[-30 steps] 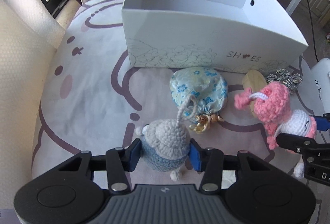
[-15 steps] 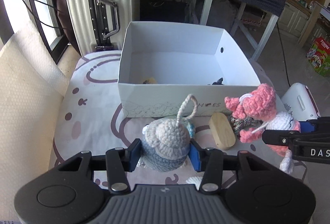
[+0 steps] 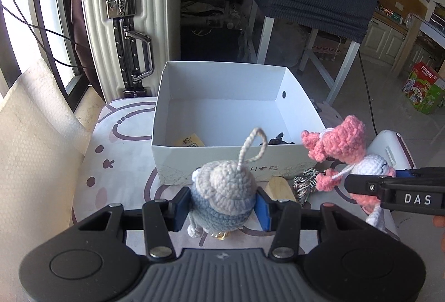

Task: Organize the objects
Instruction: 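Lift and carry the grey doll with the left tool while the right tool carries the bunny over the box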

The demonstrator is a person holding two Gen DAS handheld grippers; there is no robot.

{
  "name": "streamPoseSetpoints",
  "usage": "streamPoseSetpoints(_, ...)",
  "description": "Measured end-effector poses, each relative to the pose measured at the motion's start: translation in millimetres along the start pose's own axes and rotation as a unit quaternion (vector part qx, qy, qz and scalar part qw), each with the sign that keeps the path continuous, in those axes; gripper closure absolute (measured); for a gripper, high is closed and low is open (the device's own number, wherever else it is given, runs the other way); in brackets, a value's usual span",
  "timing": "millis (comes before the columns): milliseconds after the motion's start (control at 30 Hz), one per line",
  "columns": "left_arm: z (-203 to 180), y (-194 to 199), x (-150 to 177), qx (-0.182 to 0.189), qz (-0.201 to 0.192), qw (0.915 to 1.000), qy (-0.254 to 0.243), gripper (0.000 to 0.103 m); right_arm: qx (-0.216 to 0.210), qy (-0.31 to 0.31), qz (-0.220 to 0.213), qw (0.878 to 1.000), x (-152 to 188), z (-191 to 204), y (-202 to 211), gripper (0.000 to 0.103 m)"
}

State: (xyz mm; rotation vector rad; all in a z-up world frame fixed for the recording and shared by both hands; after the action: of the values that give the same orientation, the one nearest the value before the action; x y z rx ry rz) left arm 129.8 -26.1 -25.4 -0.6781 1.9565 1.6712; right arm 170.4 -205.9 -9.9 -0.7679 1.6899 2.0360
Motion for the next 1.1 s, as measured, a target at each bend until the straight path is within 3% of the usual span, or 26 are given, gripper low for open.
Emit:
streamPoseSetpoints(633,-16,-4,-50,-0.005,-0.042,0.9991,-0.004,0.053,0.009,-0.004,-0.034,0.999,-36,-11,4,0.051)
streamPoseSetpoints(1100,-19,-40,-129,-0.005,-0.085,0.9963,-0.009,0.053,0.006,-0.008,-0.084,0.996,-116,-27,-22,0.051)
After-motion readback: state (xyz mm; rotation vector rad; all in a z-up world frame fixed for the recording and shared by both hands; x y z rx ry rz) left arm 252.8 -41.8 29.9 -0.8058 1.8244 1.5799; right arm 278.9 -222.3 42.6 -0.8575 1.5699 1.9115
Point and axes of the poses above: each gripper's, at about its wrist camera, not at the fingertips, and y roughly against the way its jaws point, z to its left, x to its underside, the point moved 4 cm from there along -y, roughly the way its jaws point, and after that the axes turned 5 degrees about y, right-handed, at the moved point
